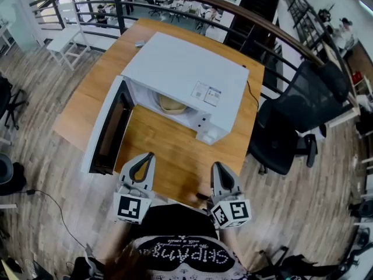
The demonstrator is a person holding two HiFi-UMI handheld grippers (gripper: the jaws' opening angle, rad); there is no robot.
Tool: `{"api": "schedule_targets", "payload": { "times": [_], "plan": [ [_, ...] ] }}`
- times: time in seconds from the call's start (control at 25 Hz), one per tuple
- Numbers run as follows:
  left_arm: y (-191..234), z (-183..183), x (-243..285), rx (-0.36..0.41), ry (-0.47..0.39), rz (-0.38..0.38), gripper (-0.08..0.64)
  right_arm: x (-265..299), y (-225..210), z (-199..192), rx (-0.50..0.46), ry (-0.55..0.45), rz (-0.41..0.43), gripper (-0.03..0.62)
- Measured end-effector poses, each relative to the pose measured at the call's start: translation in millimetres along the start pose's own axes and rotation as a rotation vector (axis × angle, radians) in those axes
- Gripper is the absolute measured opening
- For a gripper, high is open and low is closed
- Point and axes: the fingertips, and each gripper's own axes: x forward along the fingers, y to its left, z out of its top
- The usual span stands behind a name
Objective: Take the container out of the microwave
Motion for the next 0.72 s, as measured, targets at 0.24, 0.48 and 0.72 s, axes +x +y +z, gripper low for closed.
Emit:
{"api": "schedule_targets", "payload": {
  "times": [0.24,0.48,0.72],
  "plan": [
    [21,8,5,-0.002,-0.004,-0.016,0.034,13,10,8,0.014,-0.006,-0.023,0.037],
    [37,15,13,0.003,-0.003,-0.037,0.034,23,15,15,0.013,-0.009,-0.048,0.037],
    [44,15,16,0.002,-0.007,-0.052,0.034,27,18,15,0.016,-0.005,-0.065,0.037]
  ]
}}
